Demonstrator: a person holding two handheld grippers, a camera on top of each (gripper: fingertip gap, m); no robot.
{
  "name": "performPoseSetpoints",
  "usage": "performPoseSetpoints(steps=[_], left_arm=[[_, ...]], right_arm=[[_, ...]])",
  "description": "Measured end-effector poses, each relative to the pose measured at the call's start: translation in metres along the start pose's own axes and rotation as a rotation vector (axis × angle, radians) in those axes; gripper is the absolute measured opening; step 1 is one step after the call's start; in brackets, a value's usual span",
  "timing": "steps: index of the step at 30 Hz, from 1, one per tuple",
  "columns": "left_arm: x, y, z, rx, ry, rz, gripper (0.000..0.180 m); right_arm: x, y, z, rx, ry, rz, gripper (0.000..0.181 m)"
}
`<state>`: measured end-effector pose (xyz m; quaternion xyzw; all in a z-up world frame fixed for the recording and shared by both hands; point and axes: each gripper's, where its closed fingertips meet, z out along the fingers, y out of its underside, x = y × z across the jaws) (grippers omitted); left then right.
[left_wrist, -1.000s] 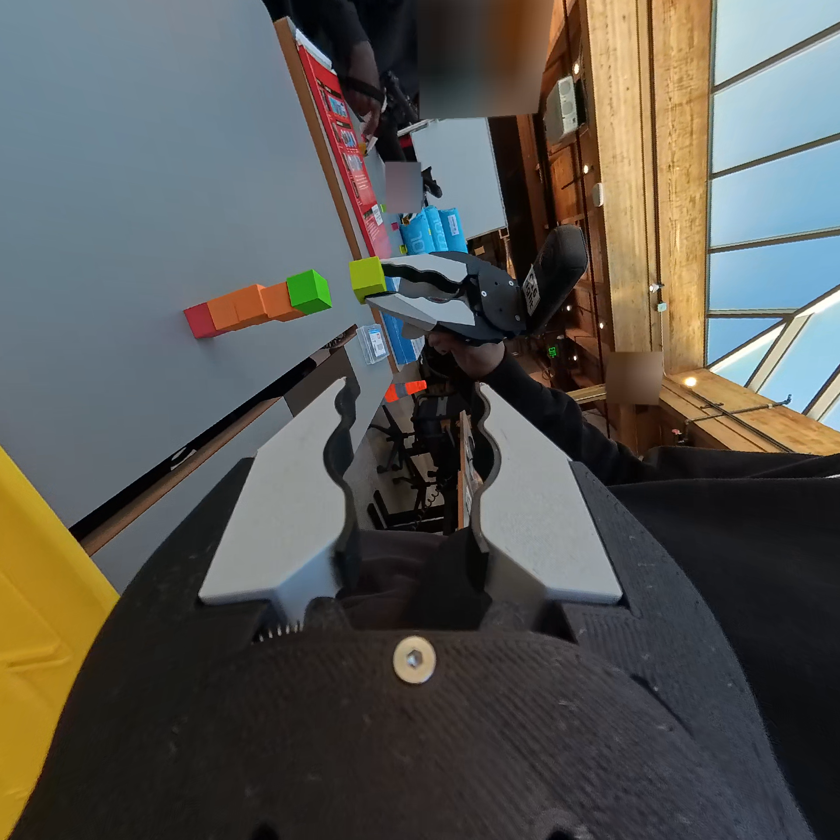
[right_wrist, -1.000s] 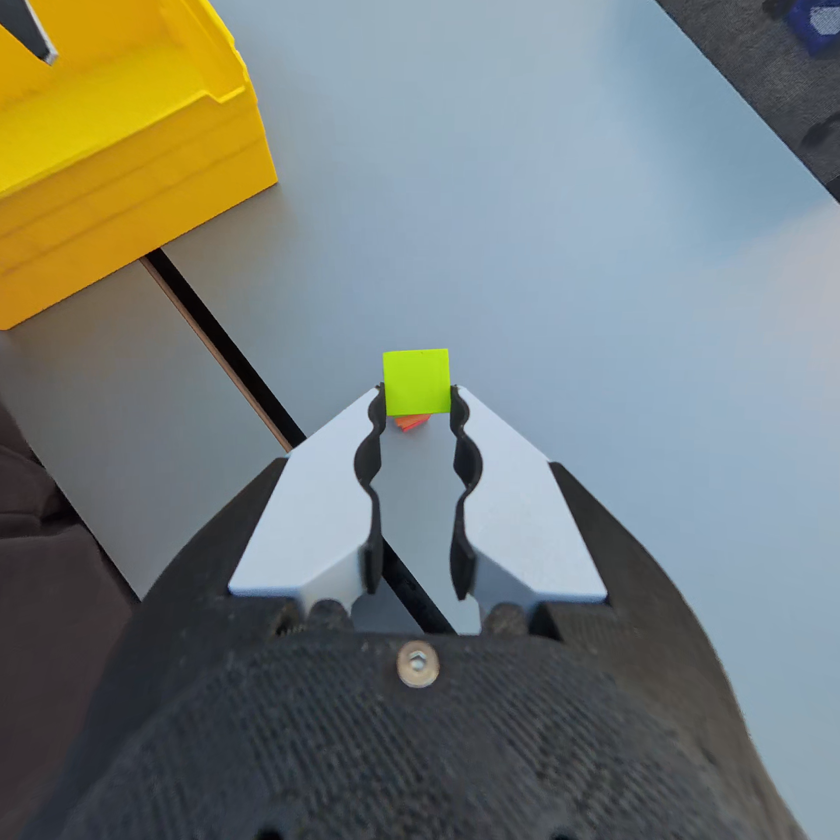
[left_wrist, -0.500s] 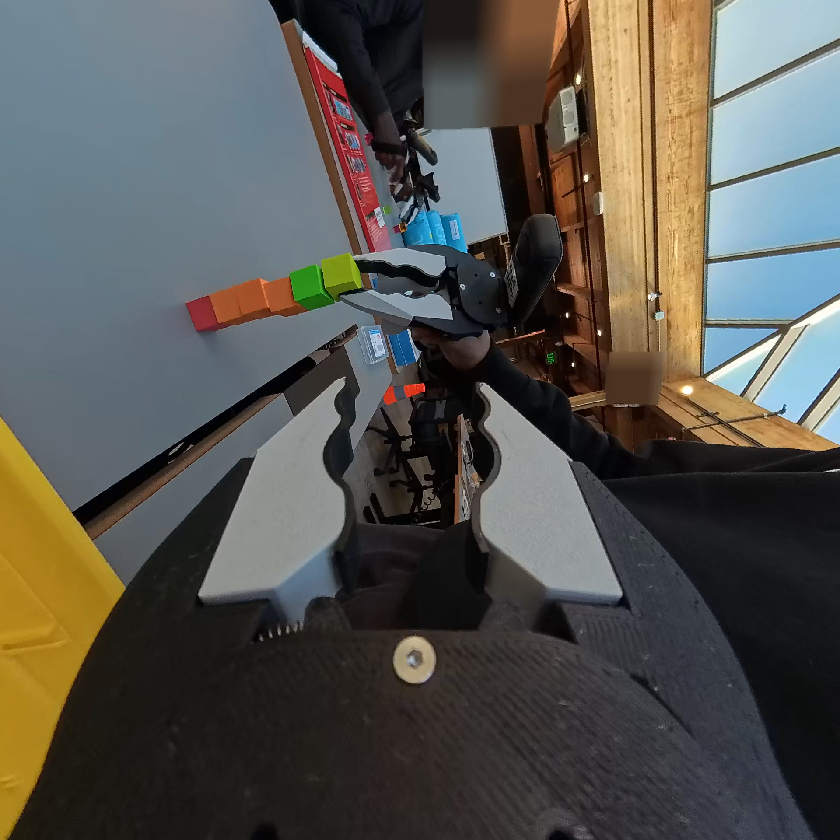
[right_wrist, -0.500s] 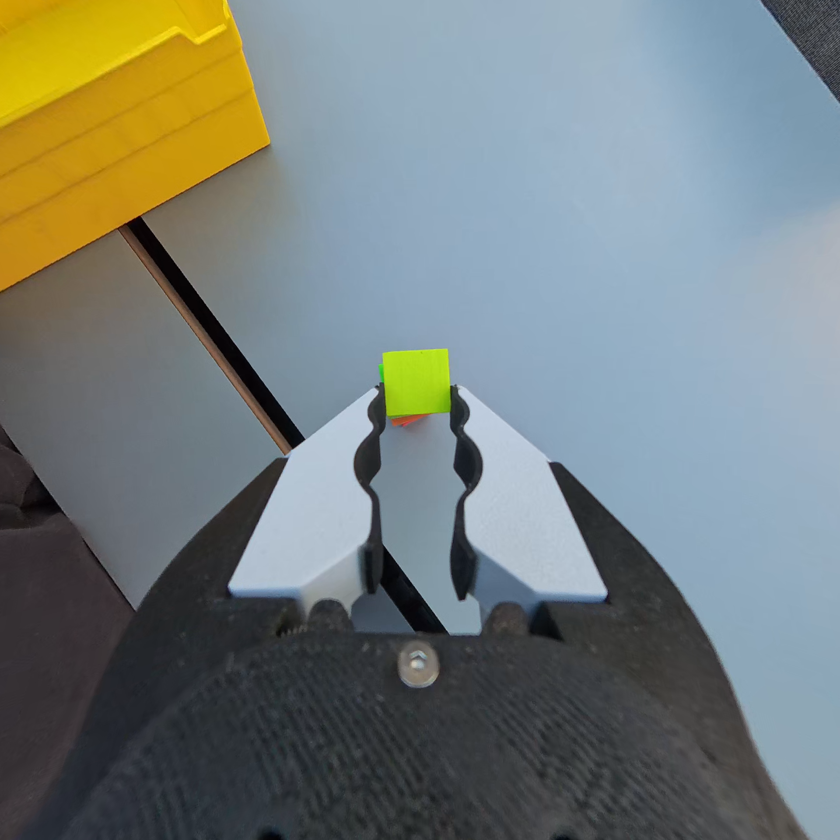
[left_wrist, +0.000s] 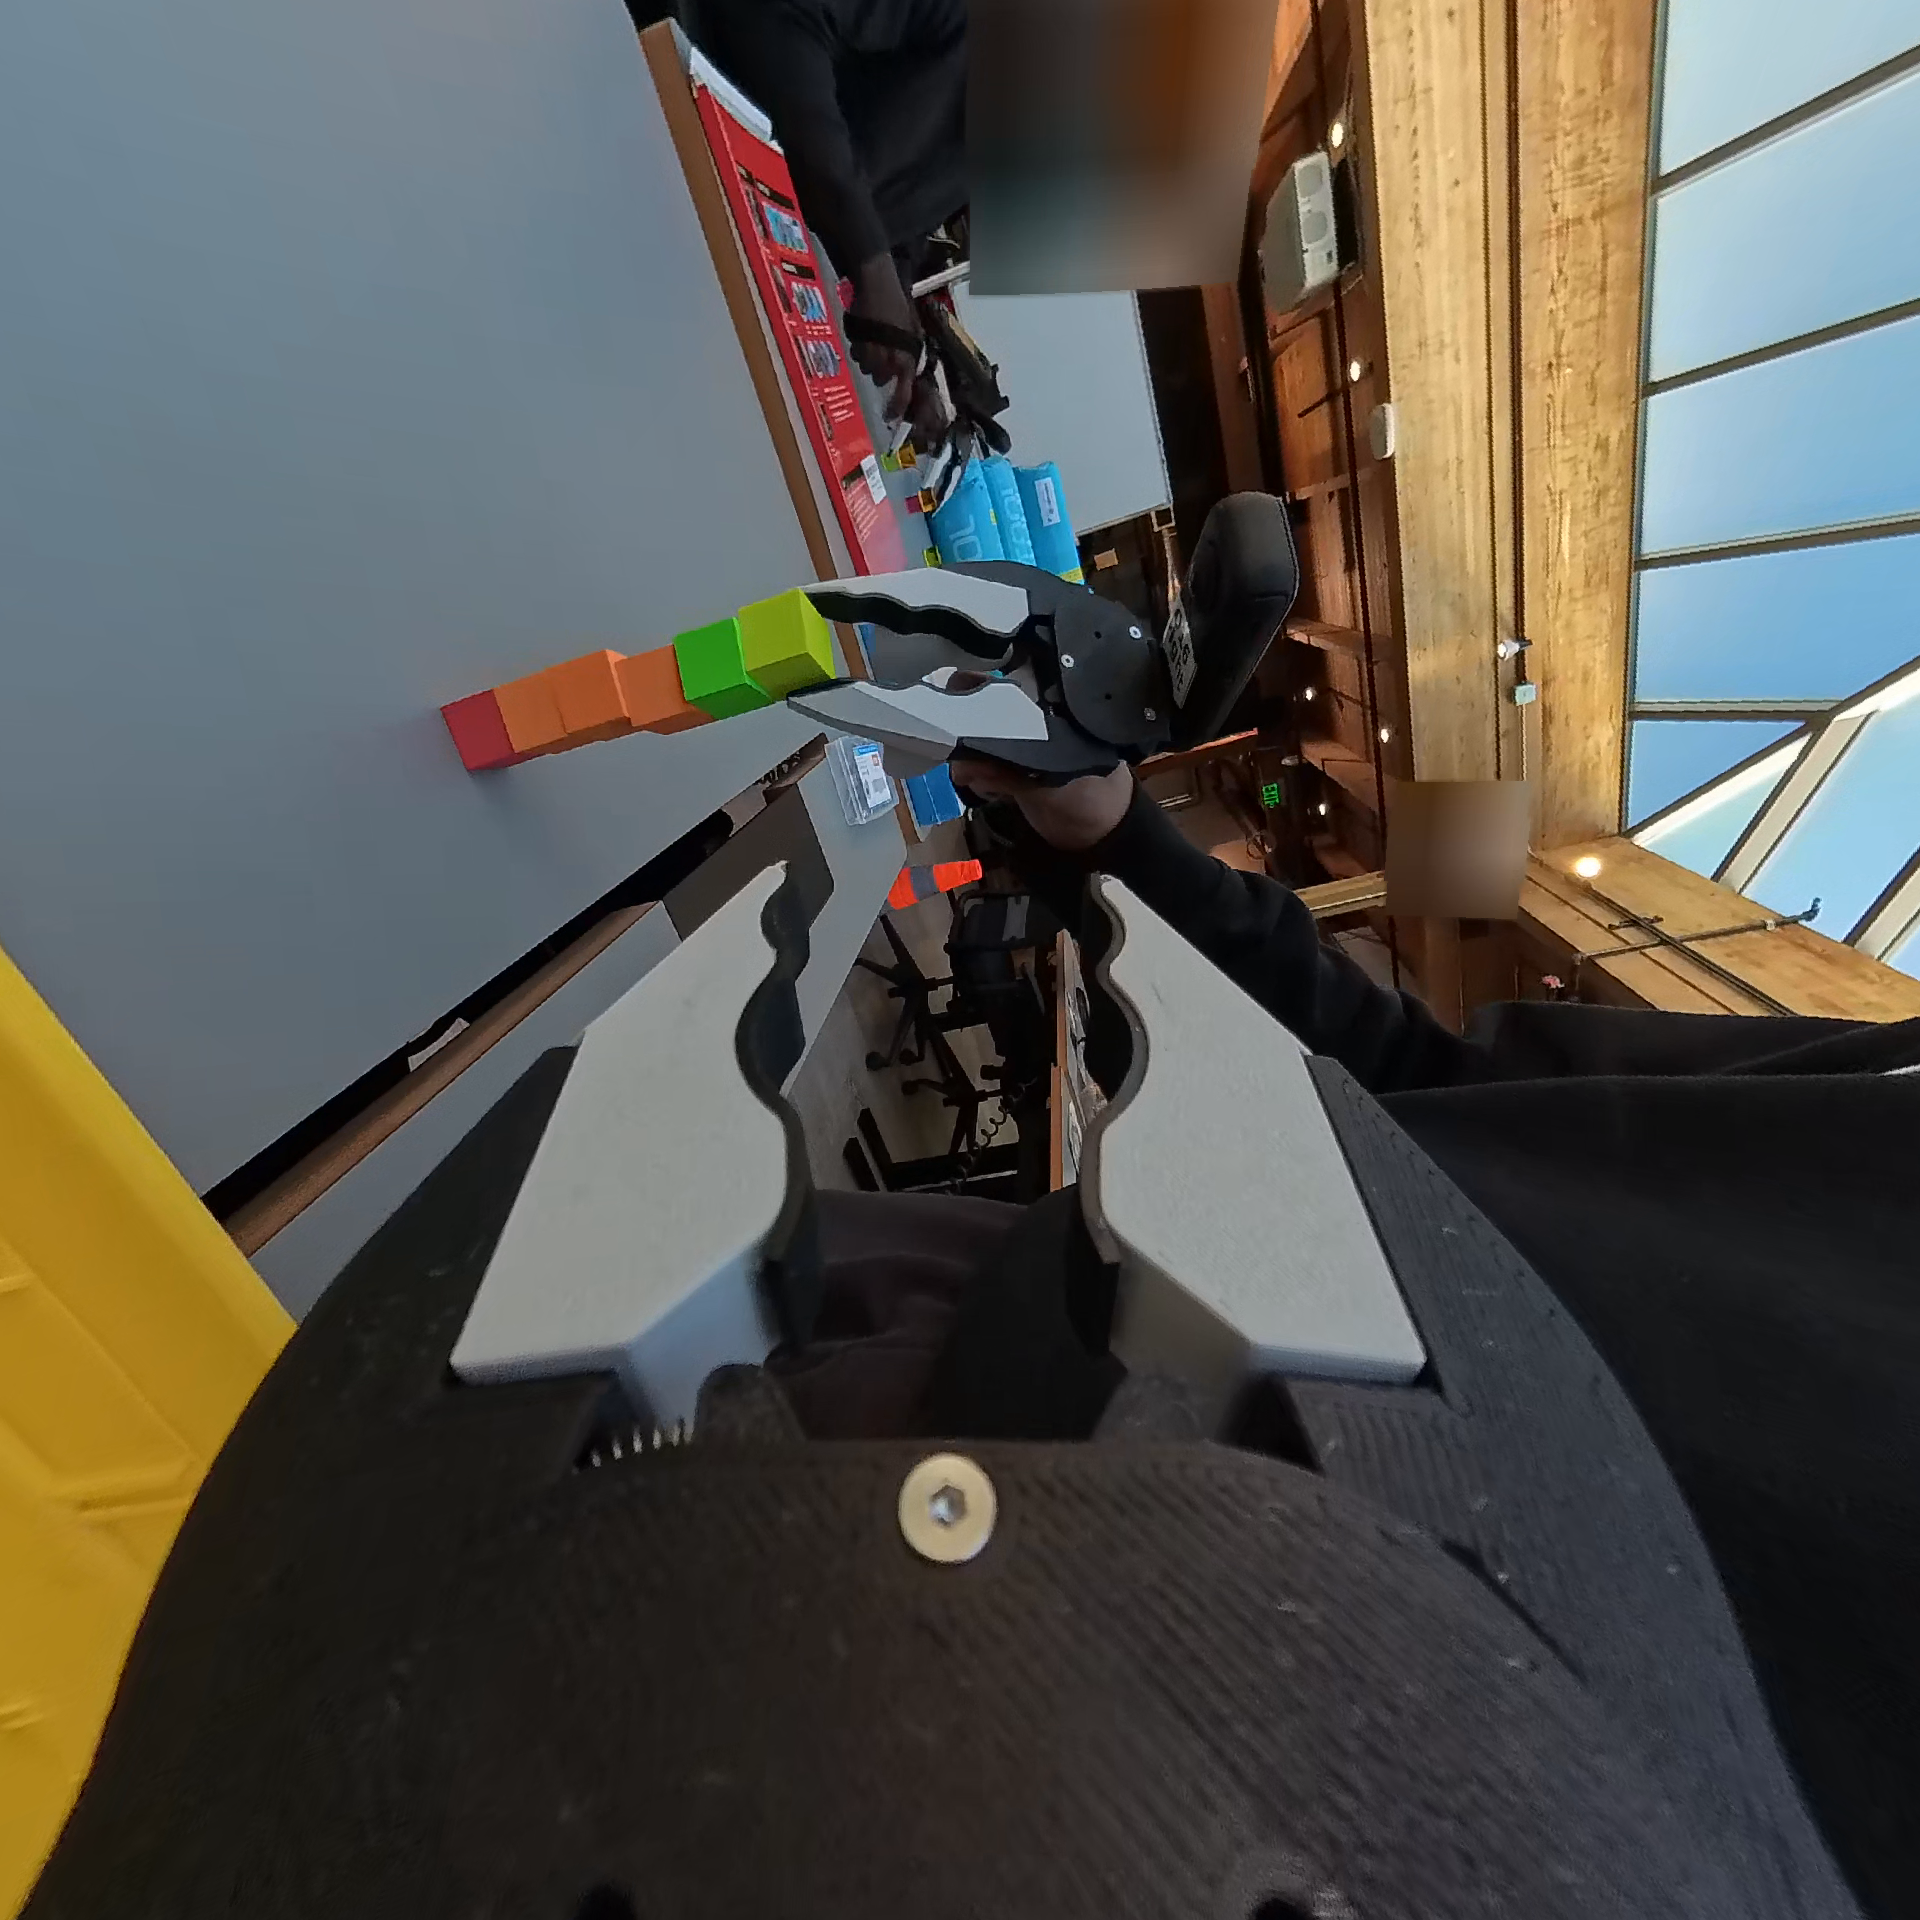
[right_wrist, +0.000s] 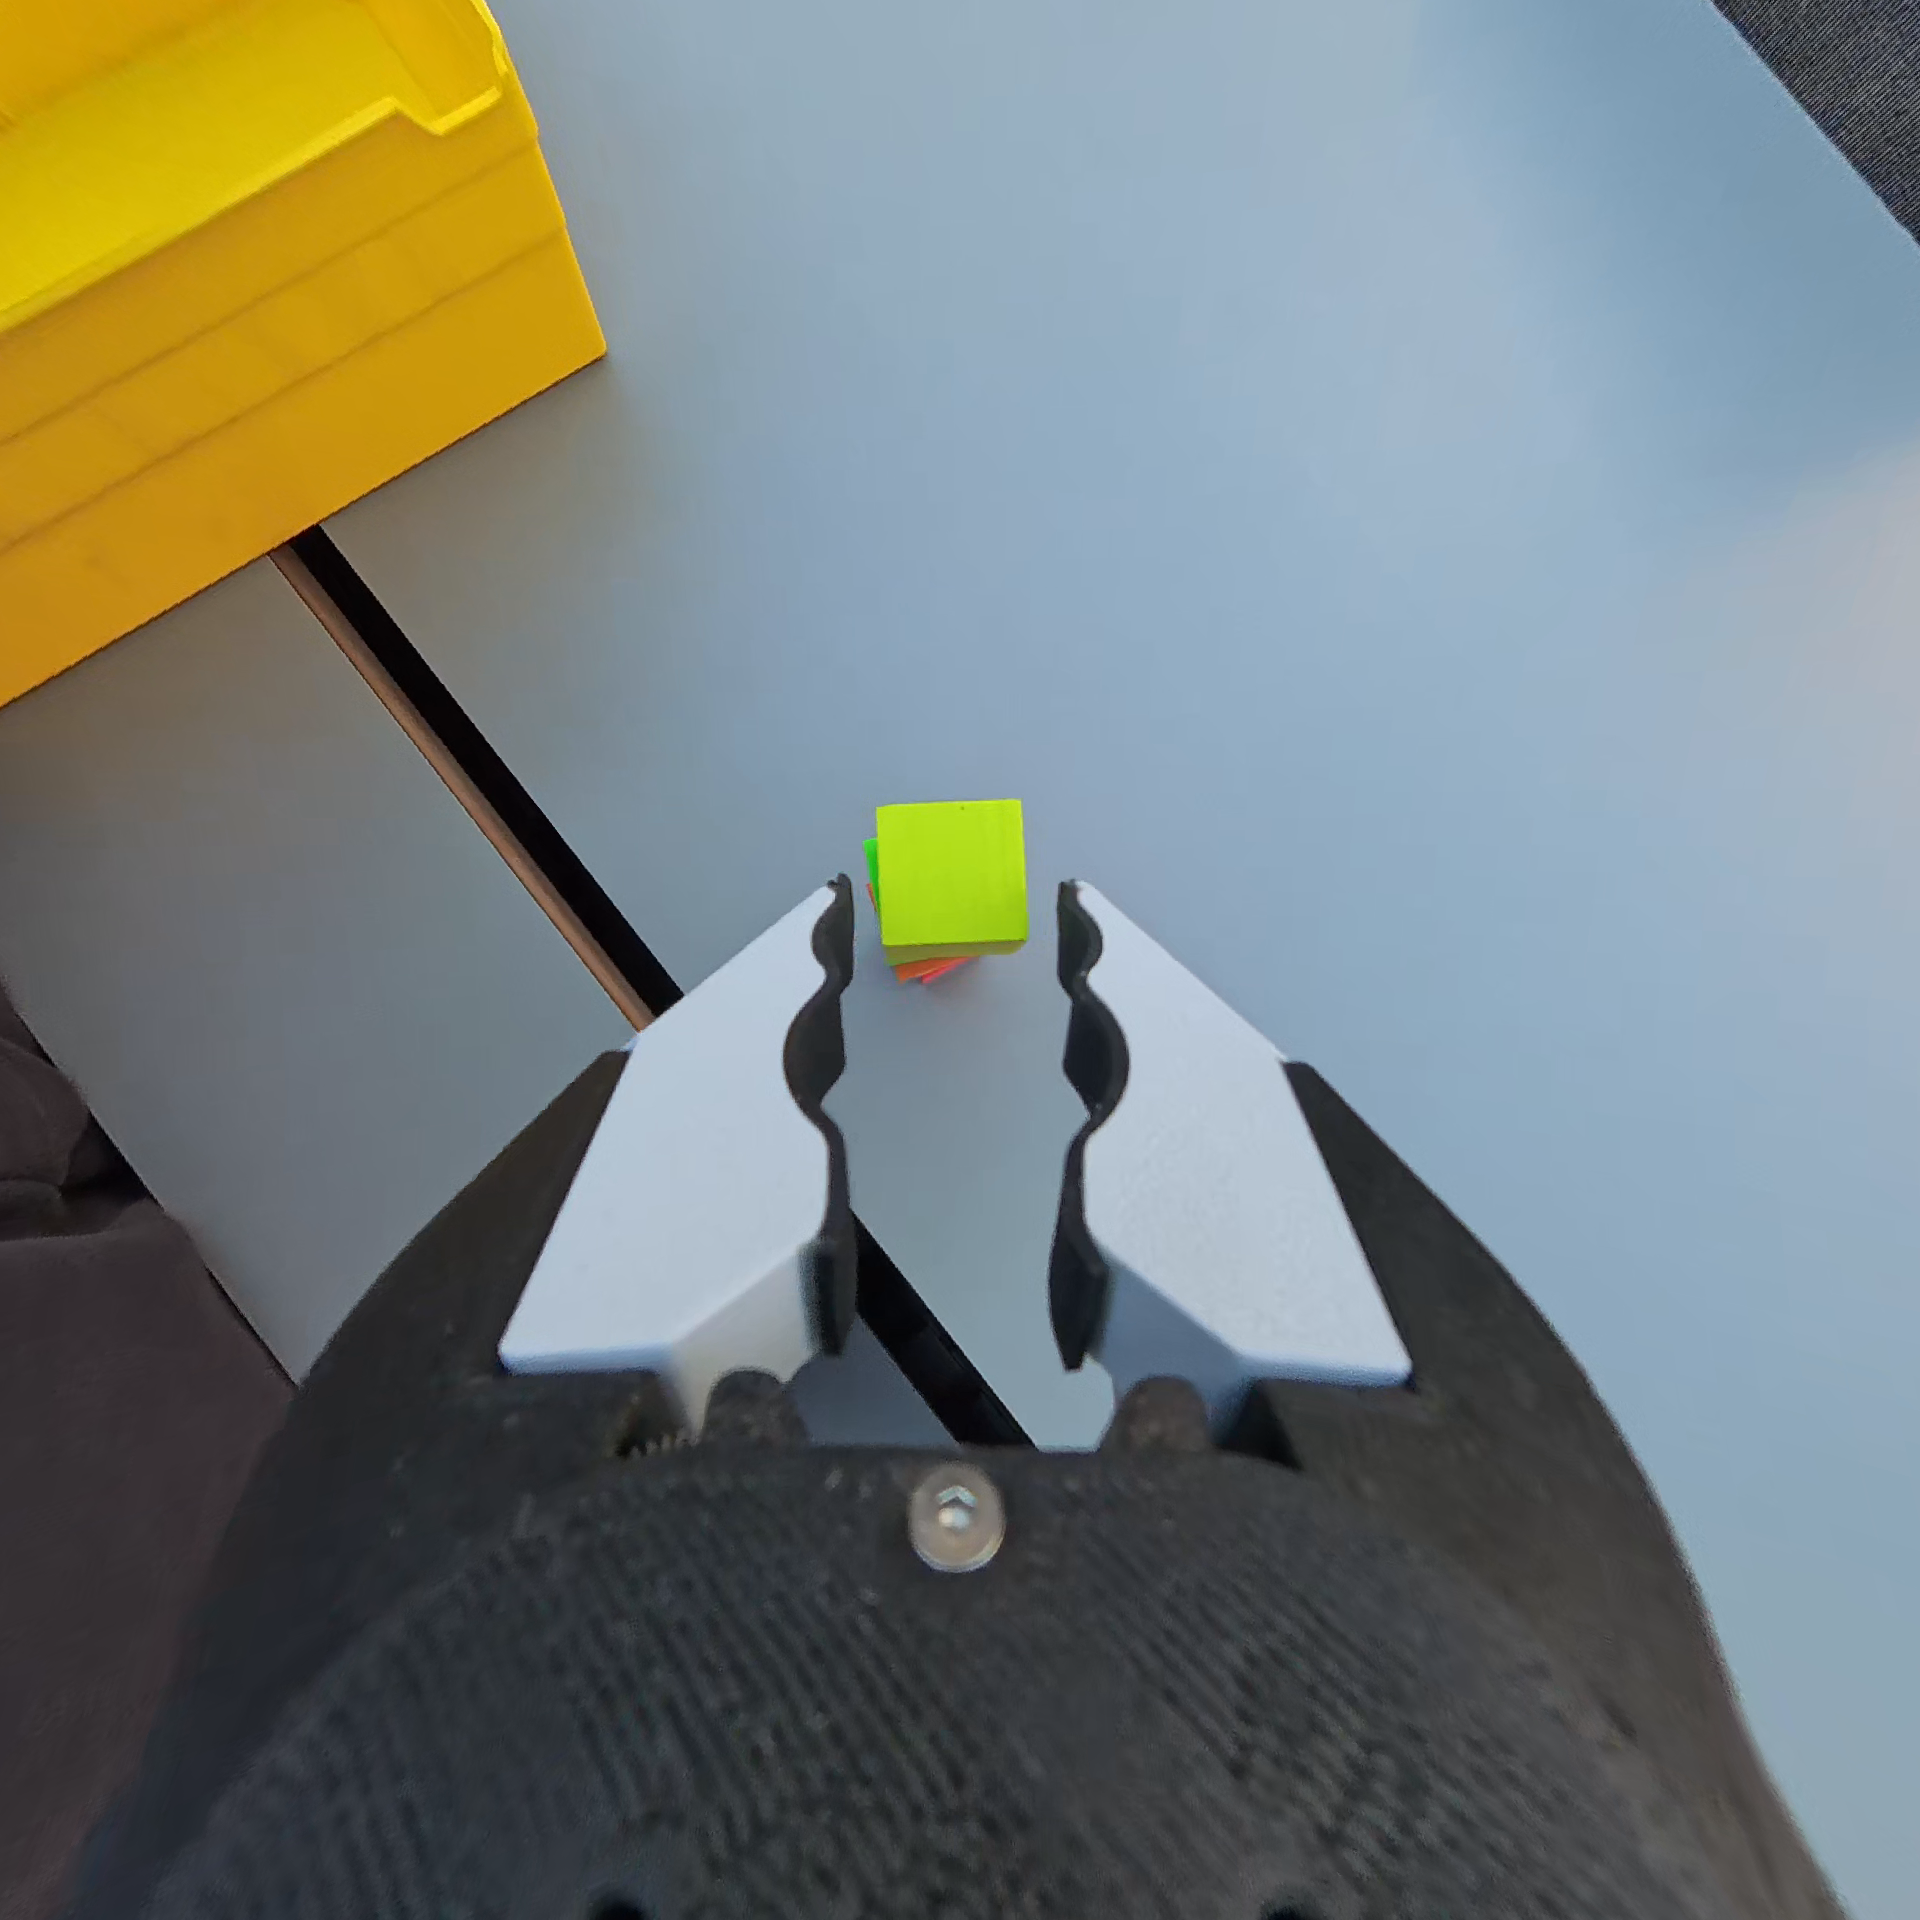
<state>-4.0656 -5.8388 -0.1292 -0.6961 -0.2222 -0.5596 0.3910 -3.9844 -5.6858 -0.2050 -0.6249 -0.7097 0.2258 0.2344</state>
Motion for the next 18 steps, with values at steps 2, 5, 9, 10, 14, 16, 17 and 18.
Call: performPoseSetpoints(steps=[2,5,9,10,14,16,17,18], left_arm=[[-0.001,0.0,-0.001,0.003,0.0,-0.004,0.05],[-0.002,0.0,-0.002,0.009,-0.001,-0.011,0.05],[-0.004,0.0,-0.003,0.011,-0.004,-0.014,0.05],[-0.004,0.0,-0.003,0.013,-0.004,-0.015,0.05],[-0.006,0.001,-0.001,0.008,0.001,-0.02,0.05],[-0.005,0.002,0.002,-0.002,0.001,-0.019,0.05],[-0.005,0.002,0.003,-0.007,0.002,-0.017,0.05],[-0.004,0.002,0.005,-0.014,0.003,-0.015,0.05]], right_arm=[[0.001,-0.002,-0.004,0.013,0.014,0.015,0.041],[0.005,-0.006,-0.013,0.062,0.043,0.071,0.047],[0.023,0.002,-0.031,0.169,0.16,0.261,0.059],[0.027,0.009,-0.034,0.197,0.191,0.32,0.059],[0.013,0.073,-0.015,0.049,0.326,0.392,0.031],[-0.013,0.096,0.007,-0.095,0.326,0.331,0.005],[-0.028,0.099,0.018,-0.13,0.306,0.282,0.0],[-0.04,0.095,0.028,-0.136,0.288,0.241,0.0]])
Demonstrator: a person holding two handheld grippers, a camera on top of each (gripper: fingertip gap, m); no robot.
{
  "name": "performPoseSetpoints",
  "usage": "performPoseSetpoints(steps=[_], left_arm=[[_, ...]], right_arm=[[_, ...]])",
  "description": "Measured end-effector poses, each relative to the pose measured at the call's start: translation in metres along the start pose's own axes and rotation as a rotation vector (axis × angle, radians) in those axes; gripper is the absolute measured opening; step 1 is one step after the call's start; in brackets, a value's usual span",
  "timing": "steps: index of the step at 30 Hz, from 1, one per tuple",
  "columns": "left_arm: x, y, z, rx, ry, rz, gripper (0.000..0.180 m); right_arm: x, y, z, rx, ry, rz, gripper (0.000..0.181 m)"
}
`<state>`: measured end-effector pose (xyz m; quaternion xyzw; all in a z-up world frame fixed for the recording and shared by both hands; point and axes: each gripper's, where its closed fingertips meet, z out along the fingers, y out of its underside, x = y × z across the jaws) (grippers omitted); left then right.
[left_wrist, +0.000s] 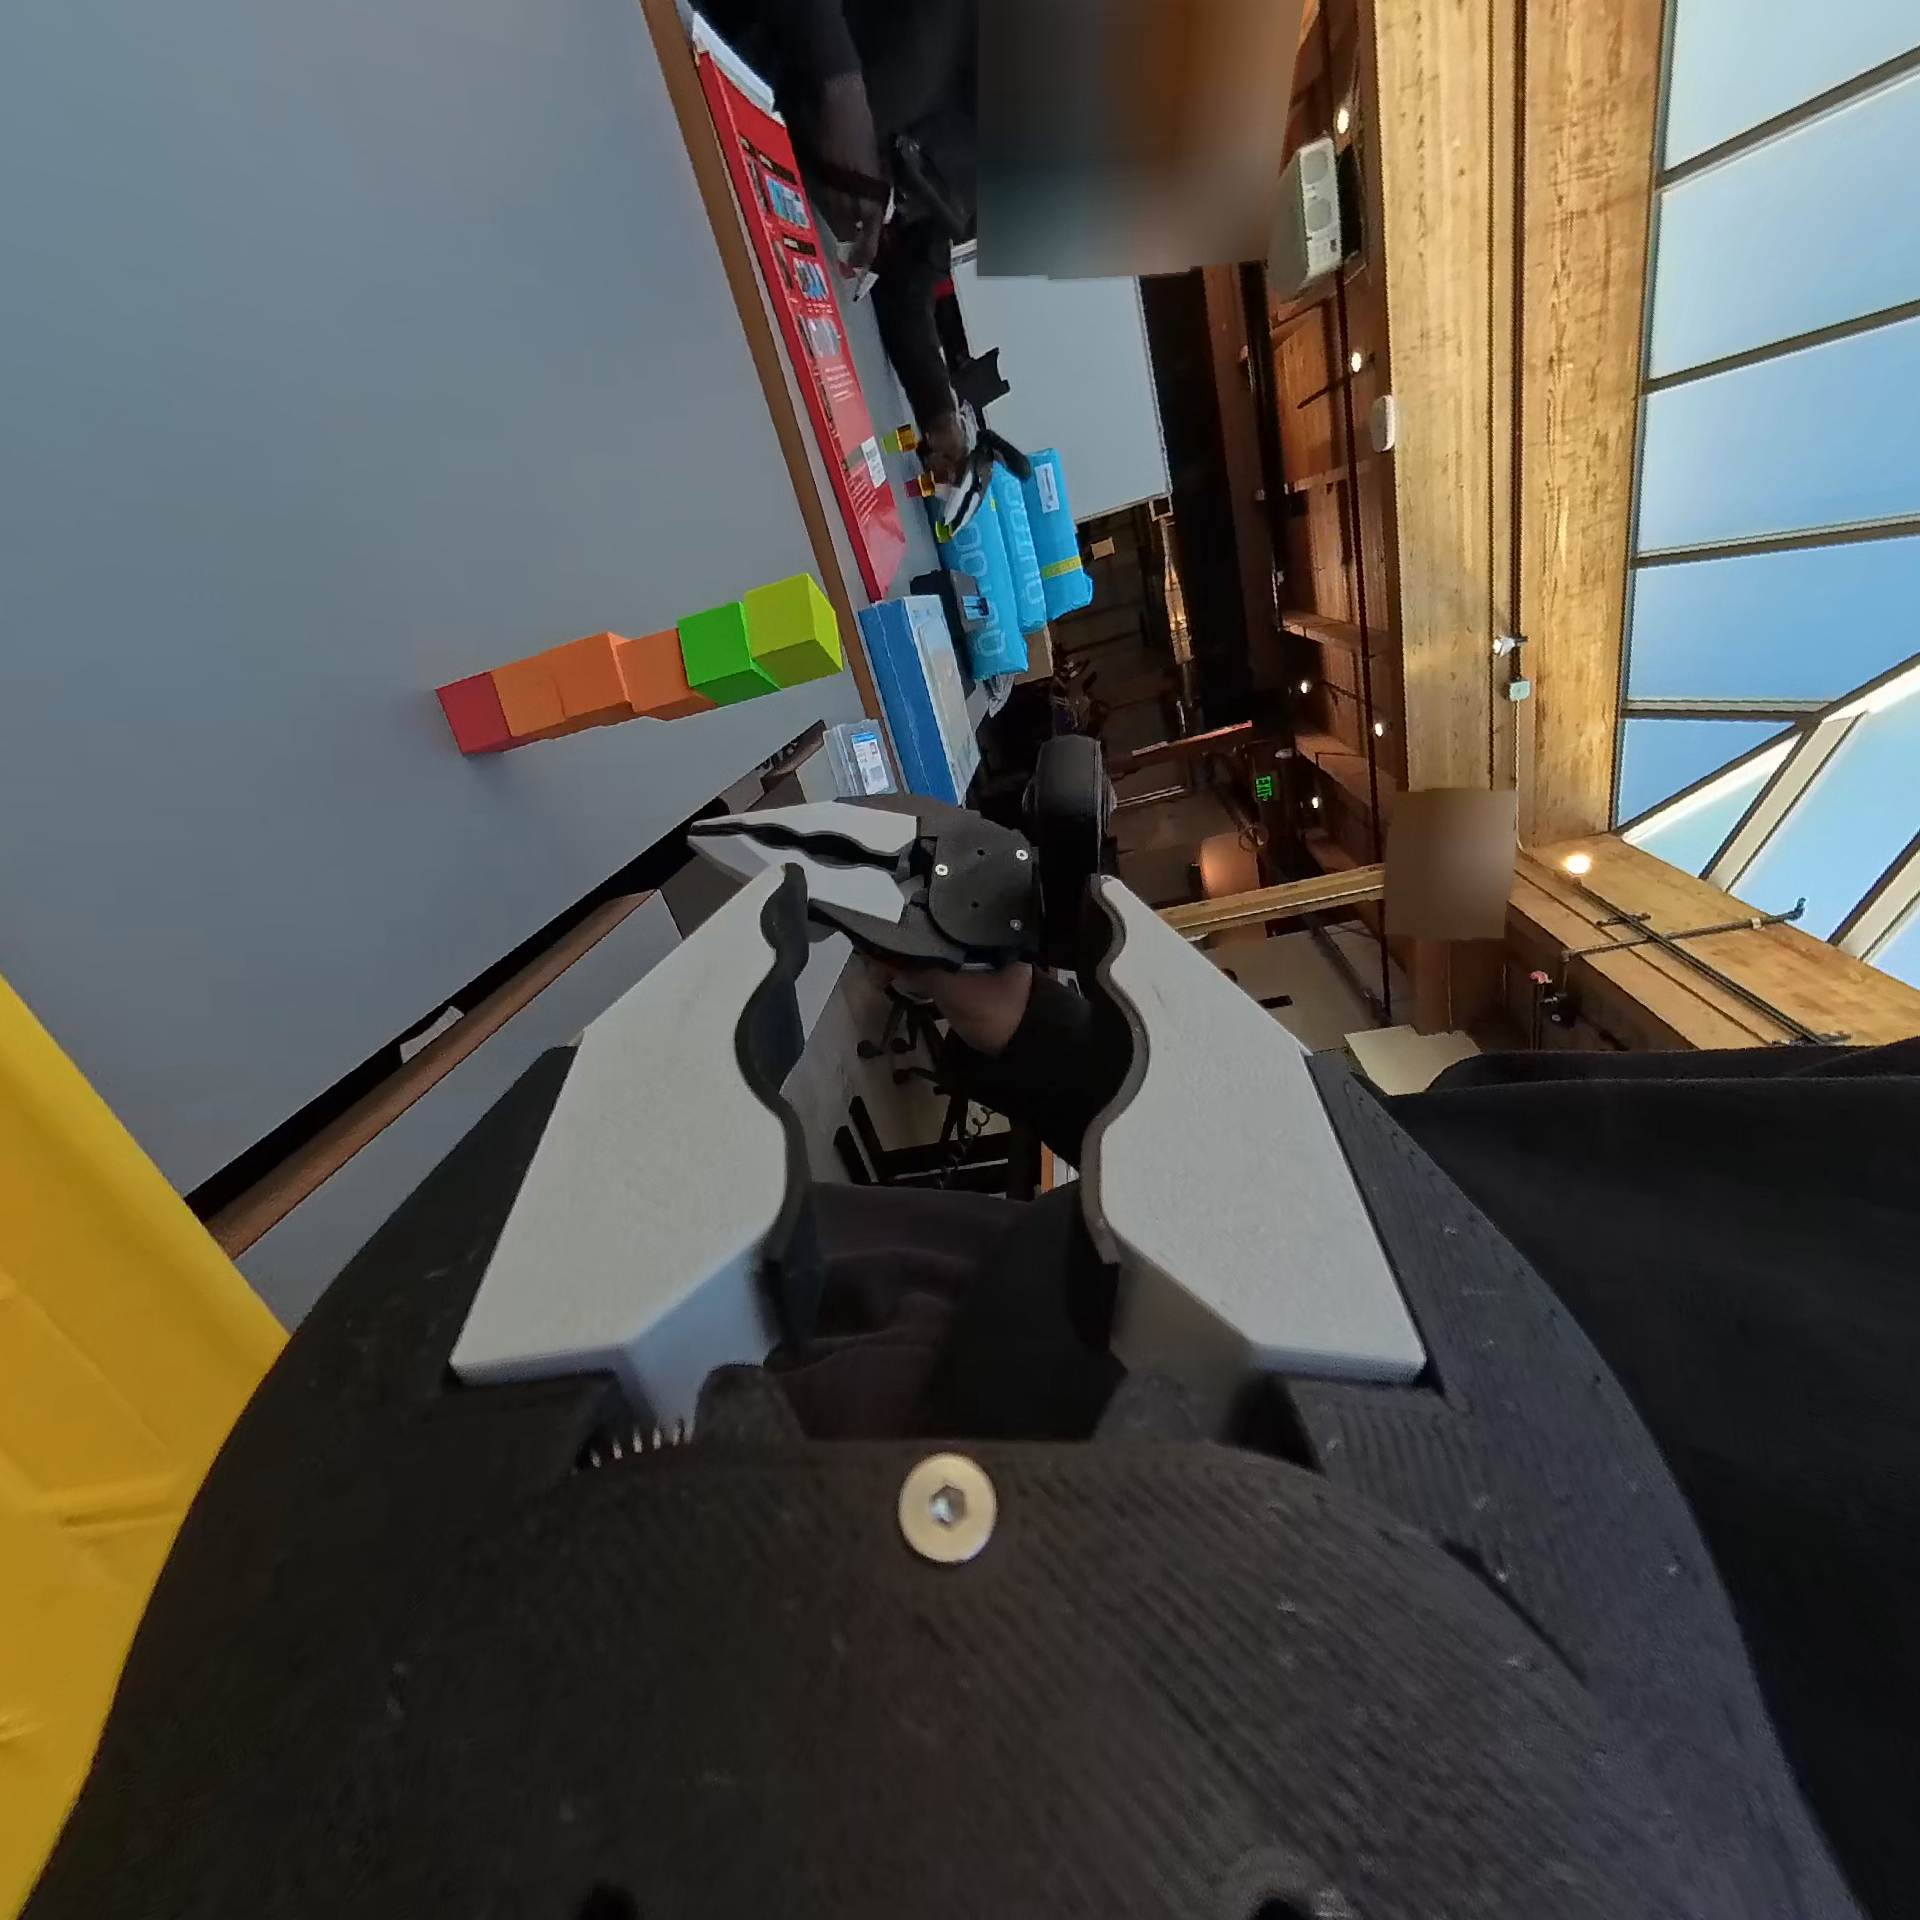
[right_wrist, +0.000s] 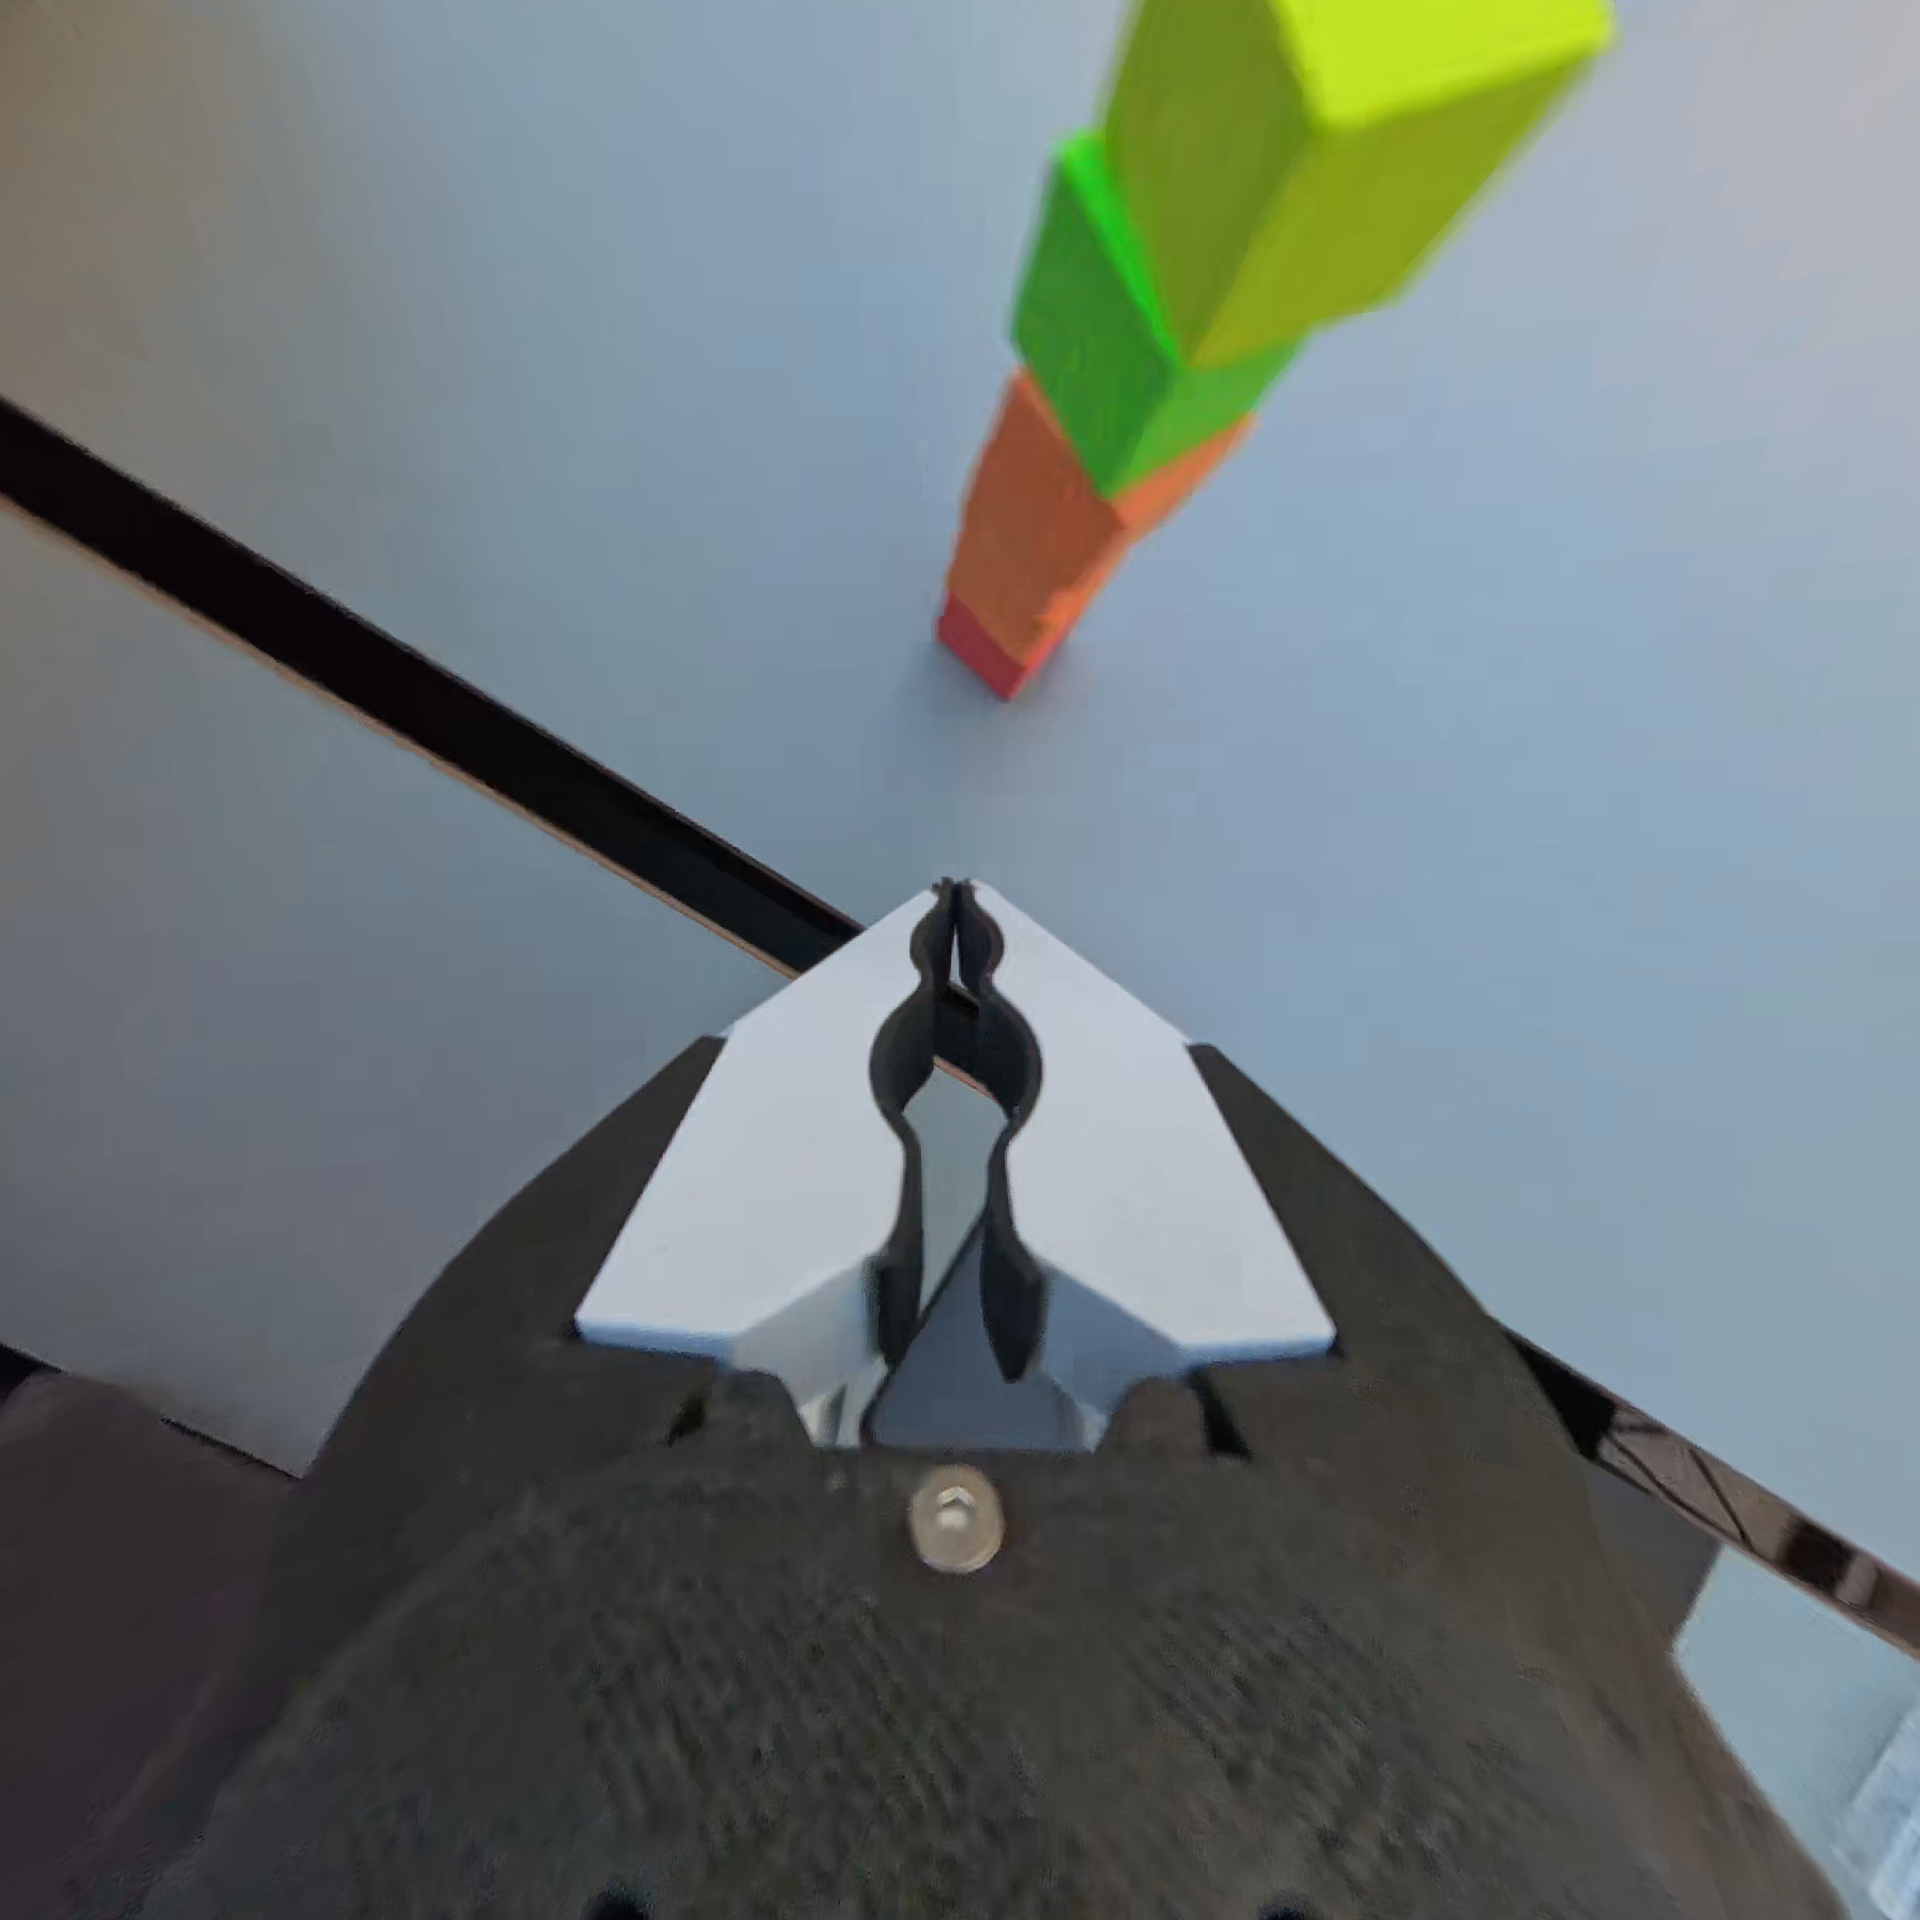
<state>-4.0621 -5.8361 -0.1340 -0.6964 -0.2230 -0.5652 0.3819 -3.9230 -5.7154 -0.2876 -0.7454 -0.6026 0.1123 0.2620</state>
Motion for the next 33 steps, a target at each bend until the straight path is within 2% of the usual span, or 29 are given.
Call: performPoseSetpoints(steps=[4,7,11,16,20,26,33], left_arm=[[0.004,0.001,0.005,-0.024,-0.002,0.014,0.05],[0.006,0.002,0.006,-0.028,-0.002,0.02,0.05],[0.007,0.004,0.005,-0.027,-0.005,0.02,0.05],[0.006,0.005,-0.001,-0.003,-0.011,0.014,0.05],[0.004,0.006,-0.003,0.007,-0.01,0.003,0.05],[0.005,0.005,0.002,-0.003,-0.001,0.006,0.05],[0.007,0.006,0.003,-0.014,0.0,0.01,0.05]], right_arm=[[-0.047,-0.032,0.015,0.079,-0.119,-0.02,0.0],[-0.045,-0.048,0.03,0.106,-0.119,0.014,0.0],[-0.016,-0.055,0.047,0.122,-0.037,0.13,0.0],[0.024,-0.055,0.041,0.163,0.031,0.377,0.0],[0.017,-0.055,0.027,0.177,-0.031,0.371,0.0],[-0.023,-0.032,0.02,0.072,-0.191,0.308,0.0],[-0.024,0.012,0.011,0.004,-0.208,0.411,0.0]])
